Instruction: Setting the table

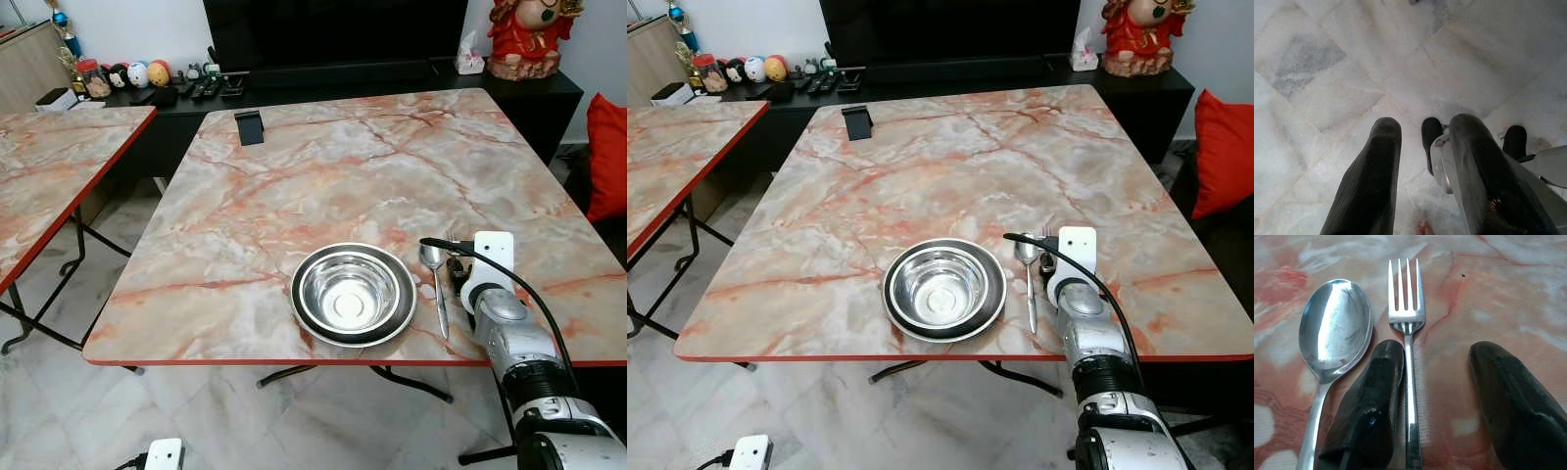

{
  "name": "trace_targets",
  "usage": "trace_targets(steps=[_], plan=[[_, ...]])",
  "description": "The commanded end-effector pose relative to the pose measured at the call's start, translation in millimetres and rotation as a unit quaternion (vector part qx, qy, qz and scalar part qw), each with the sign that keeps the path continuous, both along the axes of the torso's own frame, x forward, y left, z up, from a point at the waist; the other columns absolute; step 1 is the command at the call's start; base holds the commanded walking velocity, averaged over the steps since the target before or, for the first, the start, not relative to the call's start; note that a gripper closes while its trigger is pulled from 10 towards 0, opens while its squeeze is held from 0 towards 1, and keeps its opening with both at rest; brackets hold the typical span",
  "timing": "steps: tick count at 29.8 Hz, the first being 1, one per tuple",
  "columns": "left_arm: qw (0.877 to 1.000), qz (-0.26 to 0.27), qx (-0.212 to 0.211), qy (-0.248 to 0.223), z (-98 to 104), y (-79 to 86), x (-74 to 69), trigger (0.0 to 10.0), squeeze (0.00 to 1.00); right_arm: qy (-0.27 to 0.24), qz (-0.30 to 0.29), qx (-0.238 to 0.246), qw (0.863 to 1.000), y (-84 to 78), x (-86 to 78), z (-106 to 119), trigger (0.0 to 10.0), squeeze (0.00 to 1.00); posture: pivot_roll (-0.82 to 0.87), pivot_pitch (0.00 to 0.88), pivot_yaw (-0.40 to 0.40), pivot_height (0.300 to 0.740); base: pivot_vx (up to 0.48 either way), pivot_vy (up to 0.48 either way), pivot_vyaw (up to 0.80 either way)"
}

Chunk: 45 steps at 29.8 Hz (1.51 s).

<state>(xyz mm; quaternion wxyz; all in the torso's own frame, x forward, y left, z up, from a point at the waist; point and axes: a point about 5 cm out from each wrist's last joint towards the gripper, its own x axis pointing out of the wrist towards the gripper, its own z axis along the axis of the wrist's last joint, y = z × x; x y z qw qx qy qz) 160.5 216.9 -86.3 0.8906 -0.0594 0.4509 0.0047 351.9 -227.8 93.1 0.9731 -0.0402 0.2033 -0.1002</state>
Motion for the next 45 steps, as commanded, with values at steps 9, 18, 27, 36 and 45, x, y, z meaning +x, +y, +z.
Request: trace_targets(steps=[9, 18, 27, 36, 45], plan=[[1.000, -0.004, -0.002, 0.014, -6, -17.9, -5.3, 10.0, 0.00, 0.012, -0.012, -0.008, 1.000, -2.5, -0.4, -2, 10.0, 0.00, -0.09, 0.000, 0.126, 0.740, 0.000, 0.000, 0.00], [1.000, -0.003, -0.001, 0.016, -7, -16.8, -9.8, 10.0, 0.00, 0.011, -0.016, -0.007, 1.000, -1.9, -0.2, -2, 10.0, 0.00, -0.09, 0.000, 0.127, 0.740, 0.000, 0.000, 0.00], [1.000, -0.003, 0.001, 0.016, -7, -13.1, -9.5, 10.0, 0.00, -0.015, -0.022, -0.001, 1.000, -1.5, 2.4, 4, 10.0, 0.00, -0.09, 0.000, 0.128, 0.740, 0.000, 0.000, 0.00], [1.000, -0.009, 0.003, 0.012, -5, -10.1, -5.5, 10.0, 0.00, -0.024, -0.018, 0.008, 1.000, 1.1, 4.2, 8, 10.0, 0.00, -0.09, 0.000, 0.130, 0.740, 0.000, 0.000, 0.00], [1.000, -0.011, 0.002, 0.003, -1, -3.1, -0.2, 10.0, 0.00, -0.021, -0.011, 0.015, 1.000, 3.0, 4.4, 7, 10.0, 0.00, -0.09, 0.000, 0.130, 0.740, 0.000, 0.000, 0.00]])
